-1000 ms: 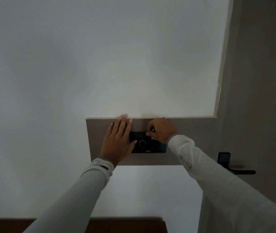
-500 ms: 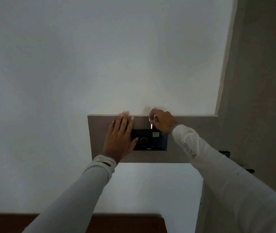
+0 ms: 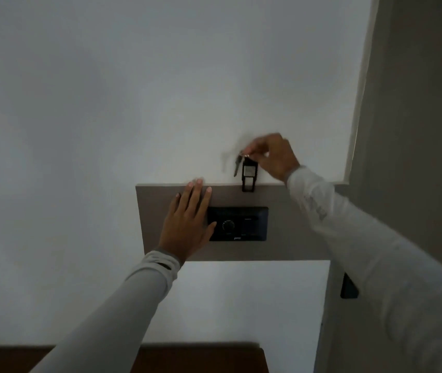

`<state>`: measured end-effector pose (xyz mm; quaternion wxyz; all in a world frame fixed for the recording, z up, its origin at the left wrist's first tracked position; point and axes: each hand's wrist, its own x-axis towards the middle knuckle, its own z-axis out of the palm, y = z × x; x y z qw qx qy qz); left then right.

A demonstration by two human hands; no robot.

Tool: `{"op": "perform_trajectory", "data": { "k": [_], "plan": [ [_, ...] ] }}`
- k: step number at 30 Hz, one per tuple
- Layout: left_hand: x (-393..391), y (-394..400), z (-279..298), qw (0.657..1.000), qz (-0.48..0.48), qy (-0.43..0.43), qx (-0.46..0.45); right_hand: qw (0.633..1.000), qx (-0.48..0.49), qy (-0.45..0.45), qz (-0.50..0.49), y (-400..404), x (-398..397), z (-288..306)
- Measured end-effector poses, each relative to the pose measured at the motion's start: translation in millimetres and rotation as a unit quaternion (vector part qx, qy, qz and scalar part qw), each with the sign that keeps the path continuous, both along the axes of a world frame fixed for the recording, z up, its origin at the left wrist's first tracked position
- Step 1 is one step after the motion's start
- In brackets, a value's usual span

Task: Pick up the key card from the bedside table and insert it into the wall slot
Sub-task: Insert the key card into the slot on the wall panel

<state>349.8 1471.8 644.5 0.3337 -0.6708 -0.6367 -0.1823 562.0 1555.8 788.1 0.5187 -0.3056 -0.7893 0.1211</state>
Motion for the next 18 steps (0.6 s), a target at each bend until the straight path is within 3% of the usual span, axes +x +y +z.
{"op": "perform_trajectory", "data": {
  "k": [3, 6, 12, 18],
  "plan": [
    [2, -1, 0, 1.000, 0.003, -0.010, -0.002, 0.997, -0.019, -0.058, 0.041, -6, -1, 17],
    [2, 0, 1, 1.000, 0.001, -0.006, -0.003, 0.995, -0.049, -0.072, 0.049, -5, -1, -9],
    [3, 2, -3, 1.000, 0.004, -0.014, 0.003, 0.997, -0.057, 0.000, 0.046, 6, -1, -70],
    [1, 4, -4, 1.000, 0.002, -0.009, 0.006, 0.999, -0.026, 0.001, 0.033, 10, 1, -95]
  ]
}}
